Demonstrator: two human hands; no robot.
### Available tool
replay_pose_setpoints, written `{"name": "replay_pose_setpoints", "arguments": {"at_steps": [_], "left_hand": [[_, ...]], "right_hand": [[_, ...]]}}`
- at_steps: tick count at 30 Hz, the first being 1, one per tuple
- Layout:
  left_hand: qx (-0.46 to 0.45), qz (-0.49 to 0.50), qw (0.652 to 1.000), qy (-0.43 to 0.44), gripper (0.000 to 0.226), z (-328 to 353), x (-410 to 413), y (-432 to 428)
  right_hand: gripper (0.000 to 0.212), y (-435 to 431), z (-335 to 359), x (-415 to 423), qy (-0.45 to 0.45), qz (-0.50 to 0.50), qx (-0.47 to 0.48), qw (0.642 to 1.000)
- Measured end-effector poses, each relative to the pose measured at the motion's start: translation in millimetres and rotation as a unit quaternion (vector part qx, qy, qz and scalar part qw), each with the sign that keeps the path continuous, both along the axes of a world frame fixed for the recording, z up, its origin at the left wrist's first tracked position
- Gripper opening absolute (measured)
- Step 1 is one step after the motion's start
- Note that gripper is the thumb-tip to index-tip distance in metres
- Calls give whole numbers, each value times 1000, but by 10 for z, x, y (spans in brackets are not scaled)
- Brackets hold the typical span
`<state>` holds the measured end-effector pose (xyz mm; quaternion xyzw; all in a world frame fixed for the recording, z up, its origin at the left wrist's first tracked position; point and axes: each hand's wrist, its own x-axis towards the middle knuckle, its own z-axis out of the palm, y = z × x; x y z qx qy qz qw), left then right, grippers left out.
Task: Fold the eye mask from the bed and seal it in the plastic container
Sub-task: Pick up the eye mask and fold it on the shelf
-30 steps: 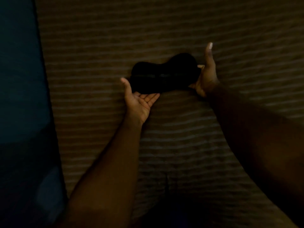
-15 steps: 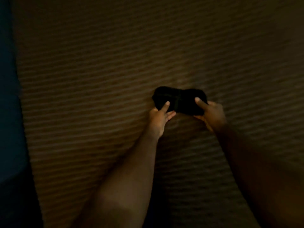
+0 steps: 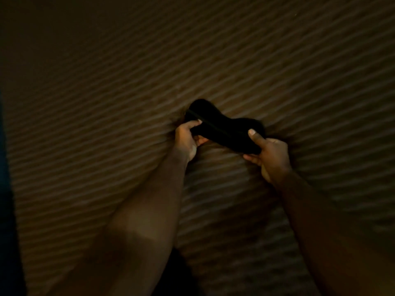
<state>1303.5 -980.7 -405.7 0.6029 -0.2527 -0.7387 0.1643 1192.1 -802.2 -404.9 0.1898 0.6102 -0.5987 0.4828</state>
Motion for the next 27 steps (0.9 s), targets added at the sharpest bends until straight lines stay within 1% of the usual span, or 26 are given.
{"name": "replay_pose_setpoints", "arguments": {"at_steps": [5, 10, 15, 19, 21, 23, 25, 27], "left_hand": [[-51, -20, 998, -28, 14, 71, -18, 53], [-72, -41, 996, -22, 13, 67, 24, 38], [-92, -39, 995, -10, 13, 57, 47, 59], [-119, -44, 992, 15, 15, 254, 48, 157], [-128, -59, 990, 31, 18, 392, 79, 256], [-126, -85, 988, 25, 18, 517, 89, 407], [-112, -114, 987, 22, 18, 676, 81, 675], [-89, -122, 988, 39, 21, 843, 50, 1003]], "right_hand": [[35, 38, 20, -20, -12, 4, -40, 999], [34, 85, 79, 13, -4, 1, -80, 997], [29, 142, 150, 38, 12, 7, -119, 993], [21, 229, 373, 64, 7, 14, -138, 990], [16, 365, 537, 97, 1, 12, -132, 991], [13, 564, 685, 116, -2, 8, -104, 995], [11, 846, 878, 142, -6, 4, -71, 997], [10, 1139, 1089, 134, -3, -8, -53, 999]]}}
